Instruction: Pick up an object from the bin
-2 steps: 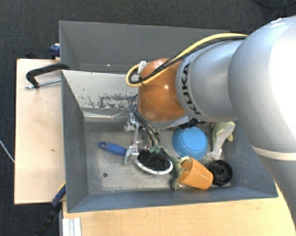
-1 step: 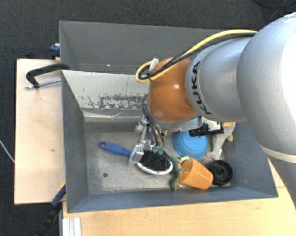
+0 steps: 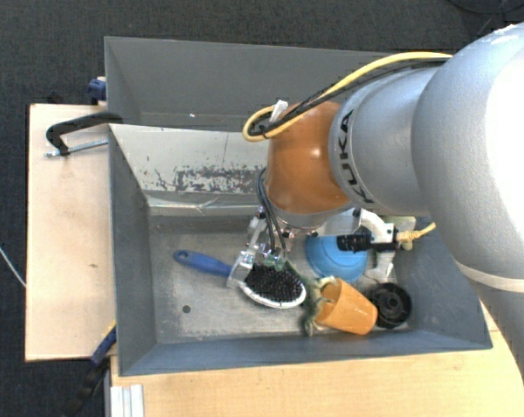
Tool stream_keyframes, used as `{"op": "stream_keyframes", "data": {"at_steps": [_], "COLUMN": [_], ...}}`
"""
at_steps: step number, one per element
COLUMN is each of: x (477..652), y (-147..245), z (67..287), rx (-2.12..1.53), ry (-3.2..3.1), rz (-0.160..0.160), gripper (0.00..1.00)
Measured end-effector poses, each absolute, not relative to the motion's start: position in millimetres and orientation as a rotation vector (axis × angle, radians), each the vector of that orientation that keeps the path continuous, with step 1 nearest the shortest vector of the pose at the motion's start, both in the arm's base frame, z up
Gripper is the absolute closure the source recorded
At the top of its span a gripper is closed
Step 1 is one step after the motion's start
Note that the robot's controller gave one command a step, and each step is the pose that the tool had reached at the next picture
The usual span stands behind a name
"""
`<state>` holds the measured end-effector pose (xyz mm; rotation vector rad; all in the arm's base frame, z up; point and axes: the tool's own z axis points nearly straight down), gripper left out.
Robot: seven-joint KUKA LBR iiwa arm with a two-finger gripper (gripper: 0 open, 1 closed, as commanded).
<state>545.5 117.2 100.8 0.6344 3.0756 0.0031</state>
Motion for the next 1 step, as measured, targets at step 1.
{"op": "stream_keyframes", "data": {"at_steps": [1], "x": [550.9], "y": [114.4], "z": [73.8], "rx": [0.786], "ry": [3.043], "rz": [0.009], "gripper": [0.0]}}
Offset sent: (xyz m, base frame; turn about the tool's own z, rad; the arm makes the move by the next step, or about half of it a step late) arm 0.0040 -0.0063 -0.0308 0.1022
